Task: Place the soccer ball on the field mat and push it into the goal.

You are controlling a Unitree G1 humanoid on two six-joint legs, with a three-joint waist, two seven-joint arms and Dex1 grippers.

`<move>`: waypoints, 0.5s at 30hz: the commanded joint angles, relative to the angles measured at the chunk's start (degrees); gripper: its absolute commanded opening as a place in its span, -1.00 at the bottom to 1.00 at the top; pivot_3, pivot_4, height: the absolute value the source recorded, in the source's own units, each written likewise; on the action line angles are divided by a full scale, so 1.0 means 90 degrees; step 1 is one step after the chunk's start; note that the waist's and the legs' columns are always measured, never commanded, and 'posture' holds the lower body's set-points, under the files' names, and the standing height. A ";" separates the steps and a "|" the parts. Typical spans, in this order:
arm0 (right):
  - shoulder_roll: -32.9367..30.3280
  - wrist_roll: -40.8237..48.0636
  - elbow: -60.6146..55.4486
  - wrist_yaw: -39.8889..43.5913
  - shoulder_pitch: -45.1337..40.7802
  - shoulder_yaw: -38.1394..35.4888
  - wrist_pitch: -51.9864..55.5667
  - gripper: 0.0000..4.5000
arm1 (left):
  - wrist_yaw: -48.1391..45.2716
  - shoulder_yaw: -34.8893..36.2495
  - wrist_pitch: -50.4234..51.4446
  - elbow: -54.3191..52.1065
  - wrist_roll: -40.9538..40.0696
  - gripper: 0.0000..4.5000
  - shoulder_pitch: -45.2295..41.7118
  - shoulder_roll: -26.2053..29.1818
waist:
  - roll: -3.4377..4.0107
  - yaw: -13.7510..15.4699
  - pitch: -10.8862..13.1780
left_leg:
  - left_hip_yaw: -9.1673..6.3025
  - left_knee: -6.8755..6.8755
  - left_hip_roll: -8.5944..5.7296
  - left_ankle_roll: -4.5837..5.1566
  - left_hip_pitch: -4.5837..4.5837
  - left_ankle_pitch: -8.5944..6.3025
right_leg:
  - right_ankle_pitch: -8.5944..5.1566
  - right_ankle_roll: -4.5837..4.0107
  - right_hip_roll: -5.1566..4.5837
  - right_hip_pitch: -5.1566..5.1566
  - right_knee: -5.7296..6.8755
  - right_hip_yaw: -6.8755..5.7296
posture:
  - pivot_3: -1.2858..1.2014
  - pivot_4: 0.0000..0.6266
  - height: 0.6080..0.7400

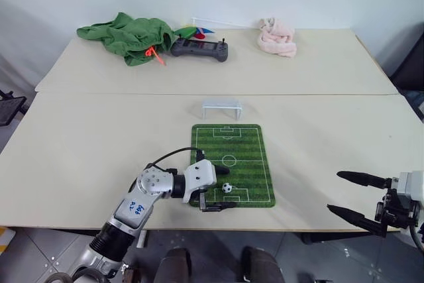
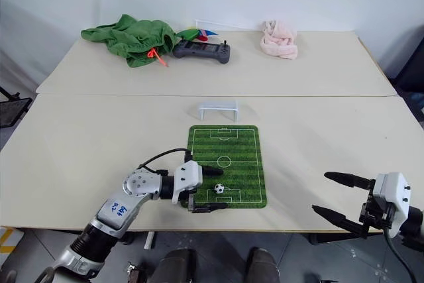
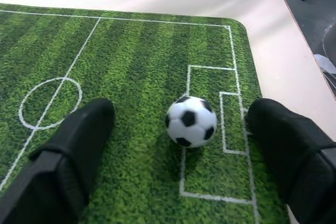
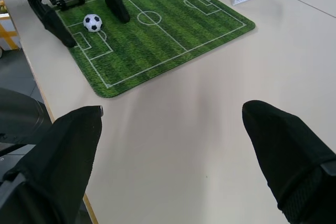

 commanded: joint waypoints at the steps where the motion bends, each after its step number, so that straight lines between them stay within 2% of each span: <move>1: -0.0098 0.0031 -0.0001 0.0001 -0.0010 -0.0157 0.0010 1.00 | 0.0058 0.0236 -0.0229 -0.0195 -0.0069 0.99 -0.0054 0.0024 | 0.0000 0.0000 0.0000 | 0.0000 0.0000 0.0000 0.0000 0.0000 0.0000 | 0.0000 0.0000 0.0000 0.0000 0.0000 0.0000 | 0.03 -0.52 1.00; 5: -0.0101 0.0004 0.0025 -0.0021 -0.0068 -0.0115 0.0019 1.00 | 0.0113 0.0639 -0.0662 -0.0135 -0.0301 0.99 -0.0253 -0.0076 | 0.0000 -0.0003 0.0000 | 0.0000 0.0002 0.0000 0.0000 0.0000 0.0000 | 0.0000 0.0000 0.0000 0.0000 0.0001 0.0000 | 0.03 -0.52 1.00; 8: -0.0101 -0.0015 0.0036 -0.0040 -0.0108 -0.0093 0.0026 1.00 | 0.0046 0.0834 -0.0553 -0.0298 -0.0550 0.99 -0.0293 -0.0121 | 0.0000 -0.0004 0.0000 | 0.0000 0.0004 0.0000 0.0000 0.0000 0.0000 | 0.0000 0.0000 0.0000 0.0001 0.0002 0.0000 | 0.03 -0.52 1.00; 11: -0.0098 -0.0027 0.0040 -0.0046 -0.0112 -0.0096 0.0026 1.00 | -0.0076 0.0946 -0.0273 -0.0743 -0.0901 0.73 -0.0107 -0.0066 | 0.0000 -0.0005 0.0000 | 0.0000 0.0002 0.0000 0.0000 -0.0001 0.0000 | 0.0001 0.0001 0.0000 0.0000 0.0002 0.0000 | 0.03 -0.52 1.00; 15: -0.0091 -0.0062 0.0037 -0.0070 -0.0089 -0.0110 0.0041 1.00 | -0.0357 0.0700 0.0108 -0.1374 -0.1062 0.20 0.0295 0.0232 | 0.0000 -0.0011 0.0000 | 0.0001 0.0001 0.0000 0.0000 0.0000 0.0000 | 0.0000 0.0001 0.0000 0.0000 0.0002 0.0002 | 0.03 -0.52 1.00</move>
